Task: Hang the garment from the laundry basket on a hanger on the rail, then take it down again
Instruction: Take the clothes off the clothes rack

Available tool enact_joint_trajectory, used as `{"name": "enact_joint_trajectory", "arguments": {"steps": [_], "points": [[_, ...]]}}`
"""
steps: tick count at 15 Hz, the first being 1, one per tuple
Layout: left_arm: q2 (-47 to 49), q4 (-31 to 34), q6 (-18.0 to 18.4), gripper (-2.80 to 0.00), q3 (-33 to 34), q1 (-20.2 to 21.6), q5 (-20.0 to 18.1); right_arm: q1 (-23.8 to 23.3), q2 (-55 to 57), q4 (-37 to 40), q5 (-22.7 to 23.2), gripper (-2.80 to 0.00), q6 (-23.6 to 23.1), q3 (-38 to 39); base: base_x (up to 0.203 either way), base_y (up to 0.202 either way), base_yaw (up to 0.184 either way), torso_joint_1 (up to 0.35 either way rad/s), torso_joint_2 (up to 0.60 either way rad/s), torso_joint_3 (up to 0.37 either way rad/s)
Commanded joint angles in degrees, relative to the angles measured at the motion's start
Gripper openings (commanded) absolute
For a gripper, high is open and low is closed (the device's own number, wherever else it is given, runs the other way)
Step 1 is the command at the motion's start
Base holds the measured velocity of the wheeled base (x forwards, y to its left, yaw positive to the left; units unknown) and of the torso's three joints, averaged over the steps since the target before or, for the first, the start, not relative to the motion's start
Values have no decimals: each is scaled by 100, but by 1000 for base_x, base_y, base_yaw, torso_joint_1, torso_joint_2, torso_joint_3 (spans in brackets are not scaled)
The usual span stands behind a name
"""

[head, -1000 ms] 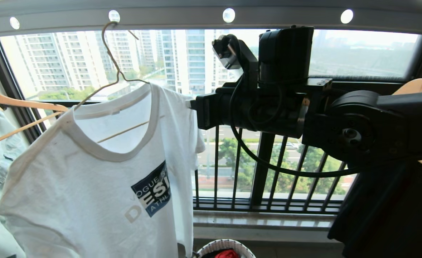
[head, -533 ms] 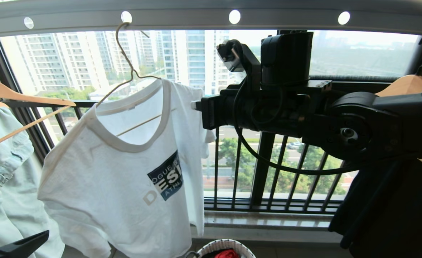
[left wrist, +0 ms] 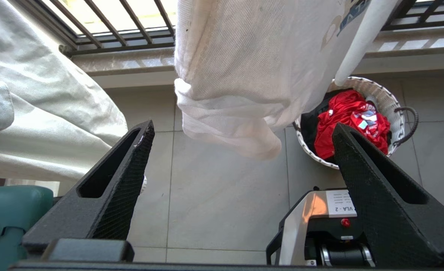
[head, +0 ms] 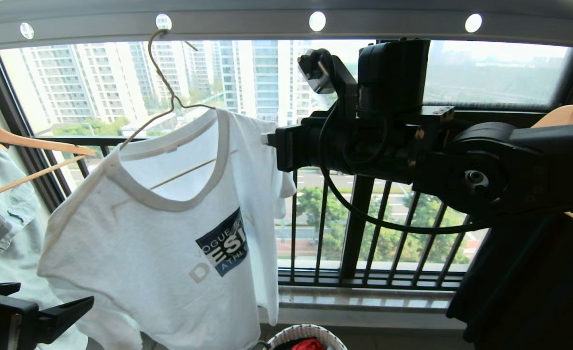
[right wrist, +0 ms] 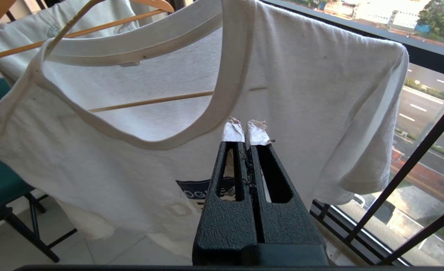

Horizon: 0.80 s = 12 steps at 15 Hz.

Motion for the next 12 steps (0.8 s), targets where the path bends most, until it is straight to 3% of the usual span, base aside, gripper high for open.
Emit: {"name": "enact_joint_trajectory", "arguments": {"steps": [1,5,9,10,12], "points": [[203,-82,-14,0,173,-1,362,2,-10,-99,5,-280,9,23,0,0,0,0,0,0],[151,-590,-38,0,728,8,1002,-7,-36,-128,5,-280,9,50,0,0,0,0,0,0],[-42,-655,-14,0,885,8,1033,-7,-54,-128,5,-280,0,68,0,0,0,0,0,0],[-103,-660,-10,-280,903,8,1033,-7,-54,-128,5,-280,0,68,0,0,0,0,0,0],[-103,-660,-27,-280,904,8,1033,-7,-54,-128,5,-280,0,68,0,0,0,0,0,0]]}}
